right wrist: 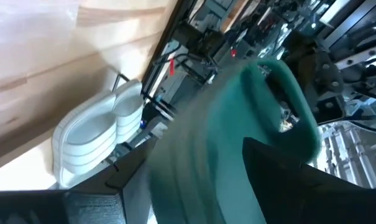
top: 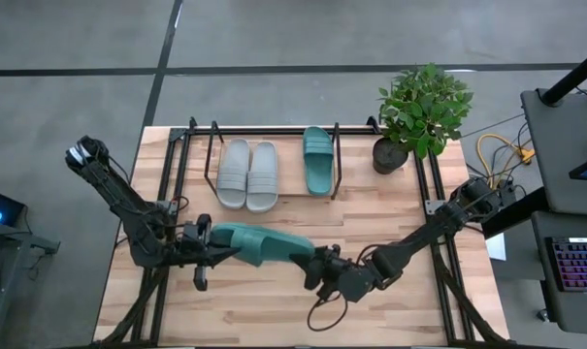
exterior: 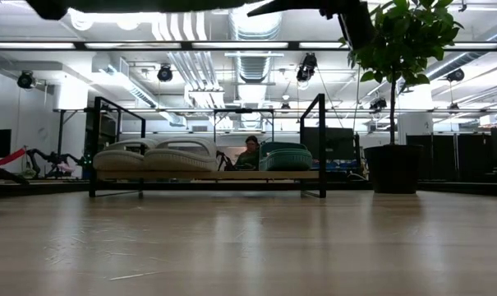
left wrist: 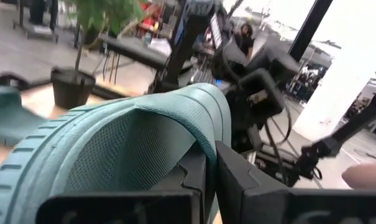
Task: Pick and place slides into the shelf
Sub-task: Put the left green slide on the shelf
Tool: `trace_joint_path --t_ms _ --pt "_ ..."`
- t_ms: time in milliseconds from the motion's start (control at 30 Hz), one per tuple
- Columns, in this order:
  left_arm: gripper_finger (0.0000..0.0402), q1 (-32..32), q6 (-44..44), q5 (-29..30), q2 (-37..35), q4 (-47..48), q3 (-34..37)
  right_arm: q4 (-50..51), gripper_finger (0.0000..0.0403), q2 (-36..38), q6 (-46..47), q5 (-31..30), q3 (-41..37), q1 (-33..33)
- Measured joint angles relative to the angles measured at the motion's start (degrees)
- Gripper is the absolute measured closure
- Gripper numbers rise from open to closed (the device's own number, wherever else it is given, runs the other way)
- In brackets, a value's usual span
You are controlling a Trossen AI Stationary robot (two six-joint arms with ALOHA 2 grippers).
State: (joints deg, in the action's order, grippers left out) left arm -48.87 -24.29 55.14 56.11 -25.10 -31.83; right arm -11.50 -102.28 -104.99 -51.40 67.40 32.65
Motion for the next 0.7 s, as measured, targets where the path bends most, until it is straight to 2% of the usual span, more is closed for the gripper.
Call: trace_joint_path --t_ms 133,267,567,700 --pt "0.0401 0.9 4.1 -0.5 0.0 -3.2 0.0 0.0 0.0179 0.0 0.0 -1.2 0.0 -0.1" --pt "0.0401 1.3 4.0 -2.7 0.3 -3.2 0.0 0.1 0.0179 0.0 1.4 -2.3 0.4 -0.2" --pt "0.0401 1.3 3.8 -2.8 1.5 -3.2 0.0 0.0 0.018 0.0 3.1 -4.1 0.9 -0.4" --pt "0.0401 1.4 3.7 -2.7 1.5 -3.2 0.0 0.0 0.0197 0.0 3.5 -4.3 0.9 -0.4"
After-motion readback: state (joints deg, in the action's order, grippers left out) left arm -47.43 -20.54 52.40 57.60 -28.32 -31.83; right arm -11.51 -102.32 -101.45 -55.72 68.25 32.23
